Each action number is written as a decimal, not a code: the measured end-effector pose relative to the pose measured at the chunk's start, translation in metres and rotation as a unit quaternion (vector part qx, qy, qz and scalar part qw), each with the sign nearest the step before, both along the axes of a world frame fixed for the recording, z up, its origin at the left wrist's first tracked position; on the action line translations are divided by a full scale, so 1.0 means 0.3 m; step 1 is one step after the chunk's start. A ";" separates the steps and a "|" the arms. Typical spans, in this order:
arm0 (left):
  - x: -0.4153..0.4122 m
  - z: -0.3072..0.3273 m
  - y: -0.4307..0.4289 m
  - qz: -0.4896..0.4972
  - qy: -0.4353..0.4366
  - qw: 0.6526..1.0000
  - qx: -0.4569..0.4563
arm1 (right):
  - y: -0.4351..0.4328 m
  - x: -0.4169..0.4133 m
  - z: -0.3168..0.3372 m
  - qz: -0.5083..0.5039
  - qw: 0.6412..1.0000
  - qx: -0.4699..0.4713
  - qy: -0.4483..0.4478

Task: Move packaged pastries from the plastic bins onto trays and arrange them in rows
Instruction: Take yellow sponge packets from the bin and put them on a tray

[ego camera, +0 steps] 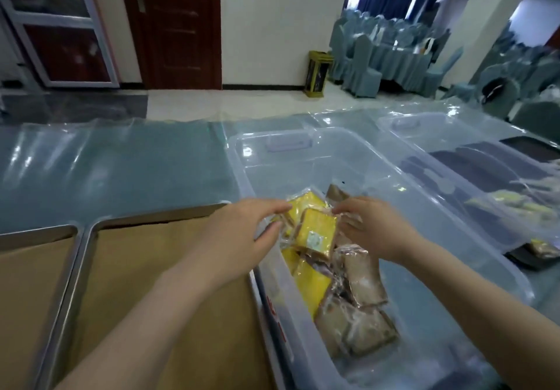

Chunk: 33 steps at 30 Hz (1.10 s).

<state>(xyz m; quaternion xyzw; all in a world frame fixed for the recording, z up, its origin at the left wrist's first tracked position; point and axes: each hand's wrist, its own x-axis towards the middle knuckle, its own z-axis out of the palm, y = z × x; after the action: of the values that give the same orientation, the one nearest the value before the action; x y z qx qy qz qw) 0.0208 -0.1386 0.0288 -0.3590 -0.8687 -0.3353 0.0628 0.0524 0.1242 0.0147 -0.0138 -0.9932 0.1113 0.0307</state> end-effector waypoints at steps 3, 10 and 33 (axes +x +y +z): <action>-0.025 0.012 0.115 0.005 -0.060 0.997 -0.050 | 0.111 -0.173 -0.062 0.018 0.997 -0.003 -0.071; -0.042 -0.044 0.282 0.119 0.010 0.960 -0.252 | 0.142 -0.423 -0.264 0.086 0.968 0.075 -0.225; -0.198 -0.259 0.569 0.088 -0.344 0.752 -0.555 | 0.207 -0.614 -0.321 -0.036 0.966 -0.099 -0.236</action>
<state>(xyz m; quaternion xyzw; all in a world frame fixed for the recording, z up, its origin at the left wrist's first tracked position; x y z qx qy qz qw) -0.0385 0.0321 -0.0490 -0.1133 -0.8928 0.1121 -0.4213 -0.1318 0.1862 -0.0814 -0.0783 -0.9552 0.2017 -0.2021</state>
